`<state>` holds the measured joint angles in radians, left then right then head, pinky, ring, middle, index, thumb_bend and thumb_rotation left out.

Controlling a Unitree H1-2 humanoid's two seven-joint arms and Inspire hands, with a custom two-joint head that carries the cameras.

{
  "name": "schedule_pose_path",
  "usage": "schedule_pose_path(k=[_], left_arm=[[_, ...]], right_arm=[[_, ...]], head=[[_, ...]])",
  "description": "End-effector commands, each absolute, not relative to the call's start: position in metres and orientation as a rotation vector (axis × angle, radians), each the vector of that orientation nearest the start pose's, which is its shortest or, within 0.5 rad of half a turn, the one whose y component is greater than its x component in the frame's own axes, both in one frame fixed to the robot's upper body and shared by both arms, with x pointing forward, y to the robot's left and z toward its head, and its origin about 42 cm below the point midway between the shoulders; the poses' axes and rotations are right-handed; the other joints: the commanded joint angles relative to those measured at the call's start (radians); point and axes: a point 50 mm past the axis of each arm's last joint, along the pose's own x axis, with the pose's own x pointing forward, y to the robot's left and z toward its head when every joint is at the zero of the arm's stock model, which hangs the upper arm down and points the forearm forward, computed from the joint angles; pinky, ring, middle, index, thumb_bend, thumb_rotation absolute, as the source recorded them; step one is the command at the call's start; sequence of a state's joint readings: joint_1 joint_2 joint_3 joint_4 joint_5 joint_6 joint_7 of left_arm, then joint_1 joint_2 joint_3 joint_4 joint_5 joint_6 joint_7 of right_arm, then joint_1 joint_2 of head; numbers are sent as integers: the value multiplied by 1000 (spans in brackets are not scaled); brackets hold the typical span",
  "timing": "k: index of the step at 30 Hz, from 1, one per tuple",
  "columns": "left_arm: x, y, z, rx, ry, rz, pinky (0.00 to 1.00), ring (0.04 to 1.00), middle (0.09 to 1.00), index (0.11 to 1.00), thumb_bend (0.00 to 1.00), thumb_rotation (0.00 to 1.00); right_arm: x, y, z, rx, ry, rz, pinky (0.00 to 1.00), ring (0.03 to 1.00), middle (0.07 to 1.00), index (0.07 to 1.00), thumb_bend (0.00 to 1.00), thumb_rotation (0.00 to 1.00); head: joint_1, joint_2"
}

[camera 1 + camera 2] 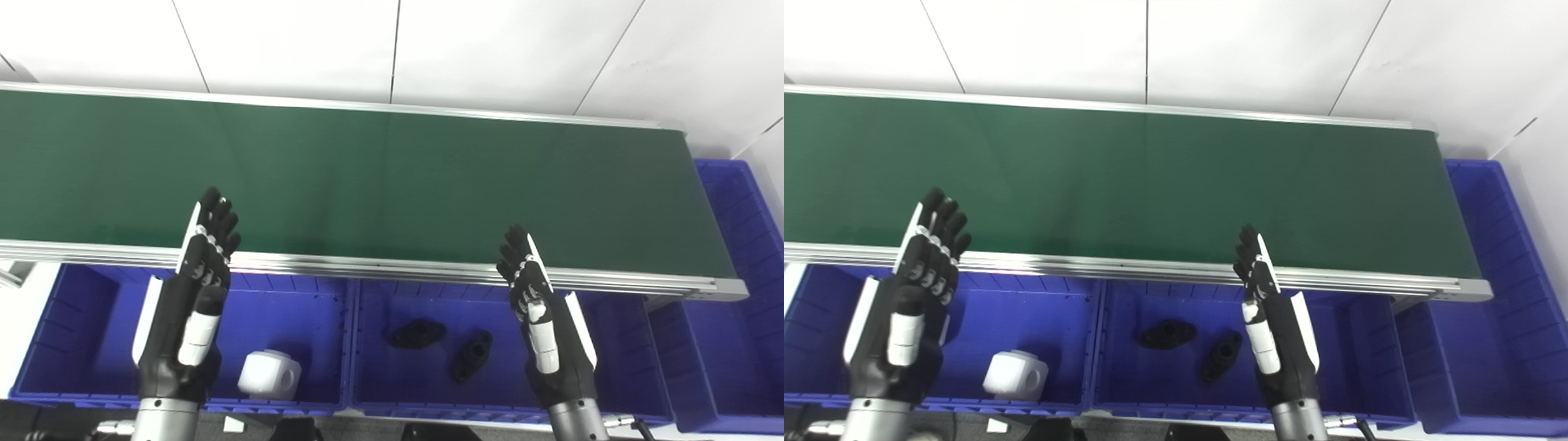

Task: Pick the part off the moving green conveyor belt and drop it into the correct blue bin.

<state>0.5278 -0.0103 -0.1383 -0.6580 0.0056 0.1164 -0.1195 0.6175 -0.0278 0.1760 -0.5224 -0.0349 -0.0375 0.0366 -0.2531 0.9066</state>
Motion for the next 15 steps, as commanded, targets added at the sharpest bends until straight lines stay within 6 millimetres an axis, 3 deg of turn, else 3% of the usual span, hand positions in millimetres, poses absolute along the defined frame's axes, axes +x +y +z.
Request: schedule_pose_path(k=[1,5,15], left_arm=[[120,196,174,8,-133,-88,1000,1000,1000,1000,786,871],[120,197,168,59,-144,-87,1000,1000,1000,1000,858,895],[119,198,156,96,-141,-113,1000,1000,1000,1000,805,823]], right_arm=[[91,-197,138,-5,-9,46,979,1000,1000,1000,858,967],[89,-196,137,-10,-6,45,978,1000,1000,1000,856,979],[86,-192,136,-28,-3,15,979,1000,1000,1000,863,979]], head=[[-2,-3],[-2,-10],[-5,-32]])
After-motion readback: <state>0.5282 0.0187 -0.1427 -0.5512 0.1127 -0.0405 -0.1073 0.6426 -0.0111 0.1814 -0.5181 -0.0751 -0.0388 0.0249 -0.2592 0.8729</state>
